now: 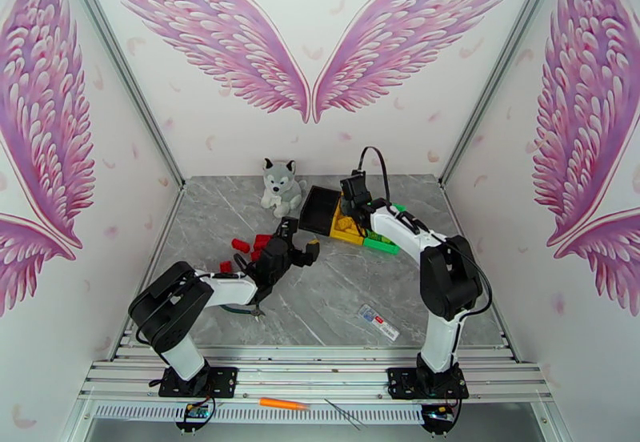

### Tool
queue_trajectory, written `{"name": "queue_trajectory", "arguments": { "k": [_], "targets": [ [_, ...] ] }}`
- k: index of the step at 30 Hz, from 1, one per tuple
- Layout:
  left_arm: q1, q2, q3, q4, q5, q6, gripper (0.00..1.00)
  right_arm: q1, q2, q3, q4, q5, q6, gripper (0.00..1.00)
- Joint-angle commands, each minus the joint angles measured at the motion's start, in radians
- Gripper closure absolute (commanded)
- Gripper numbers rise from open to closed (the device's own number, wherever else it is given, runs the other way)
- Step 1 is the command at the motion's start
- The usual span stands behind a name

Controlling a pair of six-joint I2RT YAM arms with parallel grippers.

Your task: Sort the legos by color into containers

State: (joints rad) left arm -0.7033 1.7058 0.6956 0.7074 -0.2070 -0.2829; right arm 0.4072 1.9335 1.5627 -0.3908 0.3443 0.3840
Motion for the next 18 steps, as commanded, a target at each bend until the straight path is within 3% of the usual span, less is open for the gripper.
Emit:
{"name": "queue_trajectory", "arguments": {
  "k": [1,9,18],
  "targets": [
    [0.002,0.009,0.025,-0.002,-0.034,0.027,0.01,-0.007,0.052,0.079,-0.078,-0.003,-0.014,0.52],
    [0.035,-0.041,-0.034,0.013,-0.071,-0.004,0.01,0.025,0.026,0.063,-0.060,-0.029,-0.013,0.28],
    [0.130,-0.113,-0.143,0.061,-0.031,-0.107,0.01,0.176,-0.041,-0.078,0.047,-0.047,-0.091,0.18]
  ]
}}
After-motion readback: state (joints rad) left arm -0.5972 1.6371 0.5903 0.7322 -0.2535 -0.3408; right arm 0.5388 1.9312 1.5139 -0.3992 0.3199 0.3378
